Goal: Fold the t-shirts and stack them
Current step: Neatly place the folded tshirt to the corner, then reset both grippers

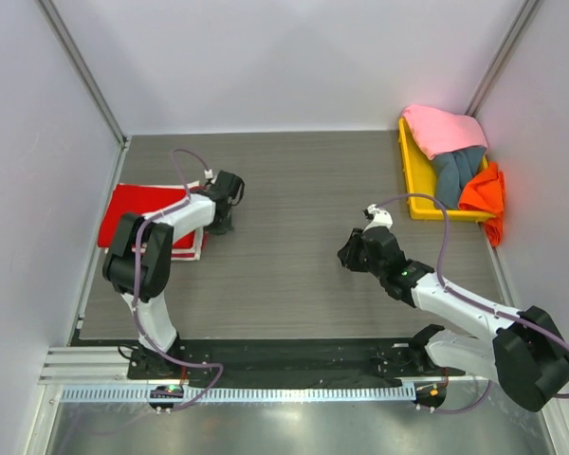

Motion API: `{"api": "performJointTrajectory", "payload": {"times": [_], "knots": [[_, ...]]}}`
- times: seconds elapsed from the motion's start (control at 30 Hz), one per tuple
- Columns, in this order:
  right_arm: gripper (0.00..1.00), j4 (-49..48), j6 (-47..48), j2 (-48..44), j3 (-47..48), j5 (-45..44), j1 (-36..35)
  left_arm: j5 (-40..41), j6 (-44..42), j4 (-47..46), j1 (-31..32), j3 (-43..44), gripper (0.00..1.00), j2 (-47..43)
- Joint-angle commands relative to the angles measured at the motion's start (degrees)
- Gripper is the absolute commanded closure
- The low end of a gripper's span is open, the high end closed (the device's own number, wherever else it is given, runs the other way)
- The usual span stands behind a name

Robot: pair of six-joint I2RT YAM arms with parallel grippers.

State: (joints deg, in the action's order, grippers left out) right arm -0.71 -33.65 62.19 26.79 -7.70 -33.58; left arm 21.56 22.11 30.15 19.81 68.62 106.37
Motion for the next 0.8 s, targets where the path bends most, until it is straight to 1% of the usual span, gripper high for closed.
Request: {"api": "performJointTrajectory", "payload": {"times": [0.0,0.03,0.07,0.1,0.17,0.2,0.27,0.3,0.33,0.4,0.43,0.47,0.5,0.53,0.57,0.6,0.63,0.7,0.77], "knots": [[0.73,0.09,0.6,-0.06,1.96,-6.43,0.01,-4.6,0.92,-6.23,7.58,-2.17,0.99,-6.86],[0.73,0.36,0.34,0.21,1.61,-8.97,0.01,-4.6,0.48,-8.68,10.57,-3.57,0.99,-7.92],[0.73,0.36,0.34,0.3,1.25,-8.99,0.01,-4.6,0.48,-9.84,10.6,-4.19,0.99,-8.28],[0.73,0.36,0.16,0.38,0.9,-11.52,0.18,-3.9,0.22,-10.63,13.56,-4.72,0.98,-8.37],[0.73,0.27,0.25,0.47,0.11,-13.73,0.1,-3.1,-0.57,-13.87,15.77,-6.56,0.98,-8.28],[0.73,0.18,0.25,0.56,-0.15,-16.18,0.1,-3.1,0.21,-15.02,16.83,-7.27,0.99,-8.28],[0.67,-0.69,-0.19,0.82,-0.42,-18.04,0.18,-5.82,1.53,-19.84,16.75,-10.5,0.99,-8.72],[0.62,-1.65,0.25,0.74,-0.68,-18.57,0.1,-6.87,1.88,-21.35,16.75,-11.39,0.98,-9.59],[0.51,-3.58,1.21,0.74,-1.03,-18.92,0.18,-9.49,2.41,-22.58,16.75,-12.01,0.97,-10.12],[0.35,-3.77,2.7,0.21,-0.6,-19.63,0.18,-10.48,3.37,-24.78,16.75,-12.98,0.87,-12.31],[0.16,-2.99,6.02,-0.14,0.28,-18.41,0.1,-11.01,3.03,-26.01,16.84,-13.59,0.79,-13.28],[0.06,-2.02,6.31,-0.67,0.81,-19.18,0.1,-10.49,3.12,-26.46,16.92,-14.12,0.66,-14.68],[0.0,-1.58,6.49,-2.24,1.16,-19.54,0.18,-9.97,3.38,-27.16,17.01,-14.74,0.44,-17.48],[0.0,-1.84,6.84,-3.38,0.99,-19.8,0.1,-9.61,3.55,-28.38,17.01,-15.87,0.35,-19.34],[0.0,-2.88,7.02,-4.27,0.12,-20.41,0.18,-8.3,4.16,-31.87,17.1,-19.02,0.28,-21.1],[0.0,-3.24,7.1,-6.45,-0.59,-21.64,0.1,-7.33,4.69,-33.74,17.19,-20.88,0.14,-22.68],[0.0,-3.42,7.54,-7.43,-1.73,-26.35,0.1,-6.45,4.87,-37.93,17.19,-24.98,0.1,-26.26],[0.0,-2.55,6.76,-10.76,-2.96,-31.55,0.1,-2.95,4.87,-41.47,17.19,-29.05,0.0,-29.53],[0.0,-2.1,4.66,-13.14,-5.15,-37.7,0.1,1.01,5.31,-46.82,17.19,-34.4,0.0,-33.83]]}}
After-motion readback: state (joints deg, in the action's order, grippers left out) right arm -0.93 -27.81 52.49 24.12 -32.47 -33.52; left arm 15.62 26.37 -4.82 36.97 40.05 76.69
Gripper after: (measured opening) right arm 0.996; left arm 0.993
